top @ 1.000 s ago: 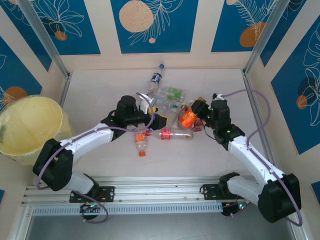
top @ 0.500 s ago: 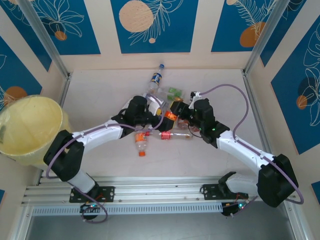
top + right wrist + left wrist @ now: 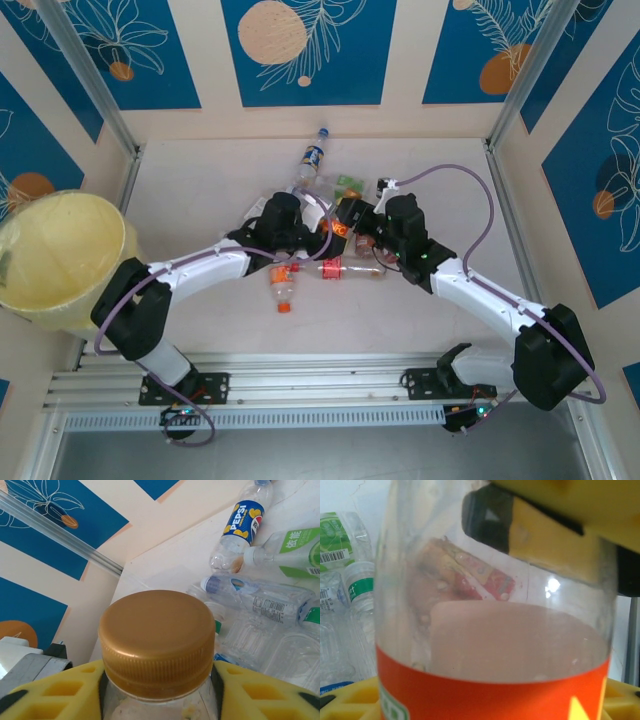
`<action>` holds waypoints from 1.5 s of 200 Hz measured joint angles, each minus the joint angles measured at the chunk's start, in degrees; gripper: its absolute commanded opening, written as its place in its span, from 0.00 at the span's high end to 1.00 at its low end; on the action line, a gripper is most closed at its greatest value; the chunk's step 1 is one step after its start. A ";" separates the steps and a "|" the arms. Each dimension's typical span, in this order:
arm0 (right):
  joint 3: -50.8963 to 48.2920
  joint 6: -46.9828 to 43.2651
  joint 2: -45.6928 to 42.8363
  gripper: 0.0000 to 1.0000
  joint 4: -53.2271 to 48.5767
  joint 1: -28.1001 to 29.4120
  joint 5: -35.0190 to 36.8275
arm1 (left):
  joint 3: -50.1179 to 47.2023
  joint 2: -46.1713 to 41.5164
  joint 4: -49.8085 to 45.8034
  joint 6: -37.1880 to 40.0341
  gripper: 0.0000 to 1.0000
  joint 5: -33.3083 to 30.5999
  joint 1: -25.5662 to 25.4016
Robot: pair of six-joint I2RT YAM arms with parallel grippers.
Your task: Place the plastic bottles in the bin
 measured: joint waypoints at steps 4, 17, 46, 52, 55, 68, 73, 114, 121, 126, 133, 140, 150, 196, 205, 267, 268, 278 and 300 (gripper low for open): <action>0.11 -0.11 0.00 0.27 -0.33 -0.17 -0.07 | -0.02 -0.13 0.04 0.07 0.47 -0.26 0.00; 1.05 -0.37 -0.20 0.15 -2.12 -0.72 -0.15 | -0.33 -0.87 0.90 0.02 0.49 -1.51 0.00; 3.21 -2.32 -2.71 0.00 -7.30 -1.90 -1.33 | -1.75 -3.78 2.84 0.22 0.55 -4.50 -0.39; 3.50 -2.78 -3.72 0.00 -8.26 -2.12 -1.38 | -1.97 -4.37 2.78 0.13 0.56 -5.75 -0.55; 3.61 -2.99 -4.24 0.01 -8.66 -2.25 -1.33 | -2.12 -4.57 2.71 0.09 0.56 -6.45 -0.55; 3.93 -3.98 -7.32 0.00 -9.97 -2.58 -1.01 | -2.60 -5.22 2.23 -0.07 0.57 -10.10 -0.02; 3.98 -4.46 -8.57 0.00 -10.19 -2.80 -0.61 | -2.75 -5.40 1.86 -0.15 0.58 -11.41 0.17; 4.15 -7.72 -14.78 0.00 -13.77 -6.54 1.57 | -1.73 -9.53 -8.70 -2.45 0.63 -26.01 0.44; 4.13 -8.02 -15.19 0.00 -14.71 -7.32 1.86 | -1.05 -10.84 -10.64 -2.58 0.63 -28.33 0.44; 4.09 -8.17 -15.50 0.00 -15.34 -7.85 2.10 | -0.59 -11.80 -11.80 -2.58 0.63 -29.62 0.44; 3.93 -8.31 -15.85 0.00 -16.11 -8.57 2.32 | 0.17 -13.42 -13.38 -2.51 0.63 -31.54 0.44; 3.63 -8.33 -16.22 0.00 -16.61 -9.31 2.45 | 1.09 -15.39 -14.93 -2.36 0.63 -33.53 0.44; 2.93 -8.31 -16.76 0.00 -17.14 -10.29 2.58 | 2.51 -18.18 -17.00 -1.92 0.63 -36.11 0.44; 0.02 -7.87 -17.18 0.01 -17.81 -12.92 2.27 | 10.60 -29.94 -25.66 1.99 0.63 -50.03 0.52; 0.02 -7.87 -16.98 0.01 -17.66 -13.31 1.90 | 11.82 -31.80 -27.63 3.10 0.63 -53.42 0.57; 0.26 -9.35 -14.78 0.02 -17.59 -14.51 -0.74 | 20.02 -37.05 -46.12 5.99 0.72 -74.97 4.39; 0.31 -9.40 -14.73 0.02 -17.59 -14.51 -0.74 | 20.20 -37.16 -46.53 6.01 0.72 -75.30 4.55; 0.92 -9.66 -14.21 0.02 -17.59 -14.73 -1.09 | 21.38 -37.97 -49.13 6.01 0.72 -77.59 5.68; 2.91 -10.71 -12.76 0.02 -17.44 -15.30 -2.23 | 23.32 -40.68 -54.40 4.85 0.72 -81.72 8.68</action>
